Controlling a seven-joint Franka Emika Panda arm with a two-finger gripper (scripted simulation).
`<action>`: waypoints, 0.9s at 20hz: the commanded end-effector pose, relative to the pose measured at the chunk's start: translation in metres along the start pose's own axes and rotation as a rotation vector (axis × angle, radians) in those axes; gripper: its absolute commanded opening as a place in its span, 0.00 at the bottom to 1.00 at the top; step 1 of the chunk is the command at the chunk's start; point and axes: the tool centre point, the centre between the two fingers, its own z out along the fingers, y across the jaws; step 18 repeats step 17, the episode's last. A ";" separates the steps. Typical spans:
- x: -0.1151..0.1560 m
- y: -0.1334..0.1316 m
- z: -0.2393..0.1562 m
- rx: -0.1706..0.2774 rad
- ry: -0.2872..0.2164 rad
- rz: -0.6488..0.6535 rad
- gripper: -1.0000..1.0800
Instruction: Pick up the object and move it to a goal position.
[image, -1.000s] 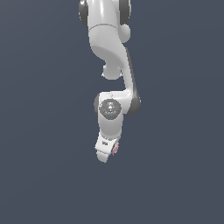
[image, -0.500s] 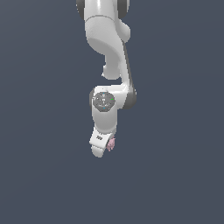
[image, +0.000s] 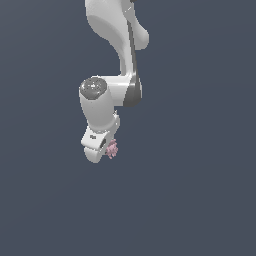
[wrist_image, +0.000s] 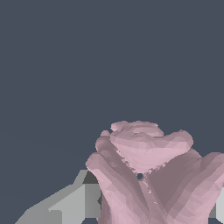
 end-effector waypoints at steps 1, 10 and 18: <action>-0.022 -0.004 -0.018 -0.001 0.000 0.000 0.00; -0.082 -0.014 -0.069 -0.001 0.001 0.000 0.00; -0.098 -0.016 -0.082 -0.001 0.002 0.000 0.00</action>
